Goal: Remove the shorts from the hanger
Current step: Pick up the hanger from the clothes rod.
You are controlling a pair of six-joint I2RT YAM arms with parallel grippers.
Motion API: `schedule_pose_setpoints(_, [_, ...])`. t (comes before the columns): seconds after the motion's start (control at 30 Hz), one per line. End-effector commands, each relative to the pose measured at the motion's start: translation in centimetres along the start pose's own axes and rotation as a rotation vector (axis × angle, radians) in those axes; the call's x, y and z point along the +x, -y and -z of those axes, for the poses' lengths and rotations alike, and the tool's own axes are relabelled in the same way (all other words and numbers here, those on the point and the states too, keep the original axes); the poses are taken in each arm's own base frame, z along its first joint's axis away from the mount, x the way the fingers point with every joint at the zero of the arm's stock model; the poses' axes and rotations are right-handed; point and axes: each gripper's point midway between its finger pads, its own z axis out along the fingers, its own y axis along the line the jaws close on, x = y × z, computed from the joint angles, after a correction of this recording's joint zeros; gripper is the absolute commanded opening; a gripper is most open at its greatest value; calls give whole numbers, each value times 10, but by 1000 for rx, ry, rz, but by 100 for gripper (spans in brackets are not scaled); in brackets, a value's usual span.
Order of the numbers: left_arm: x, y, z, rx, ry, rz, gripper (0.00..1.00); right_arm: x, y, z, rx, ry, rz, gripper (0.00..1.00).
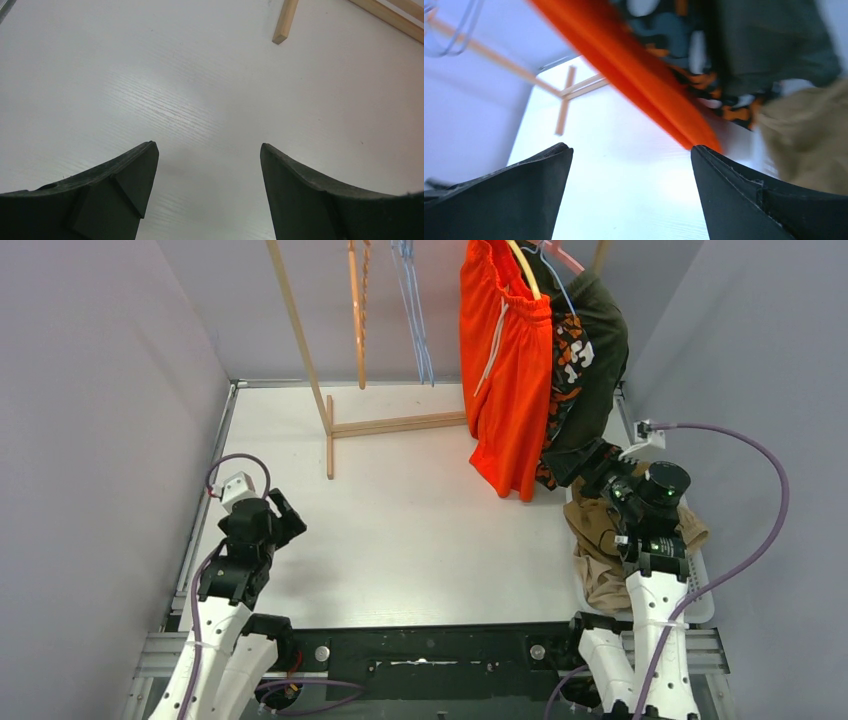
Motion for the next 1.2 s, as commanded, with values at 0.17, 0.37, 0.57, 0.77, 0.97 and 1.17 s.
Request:
schedule_pose_setpoints(0.17, [-10,12,-9,41,6,-13,74,11,-64,-23,-117,-126,166,91])
schedule_pose_setpoints(0.37, [-12,12,-14,28,-27,-19,74,-10,-72,-32,-2,-30,214,89])
schedule_pose_setpoints(0.57, [-29,4,-11,42,42,26,74,-58,-94,-41,73,78,296,87])
schedule_pose_setpoints(0.77, [-26,-1,-15,26,19,25,74,-115,-105,-46,155,210,320,84])
schedule_pose_setpoints(0.97, [-29,-5,-17,22,23,43,74,-118,-143,-65,-19,181,325,75])
schedule_pose_setpoints(1.17, [-31,-8,-16,16,33,49,74,-122,-132,-83,70,138,357,70])
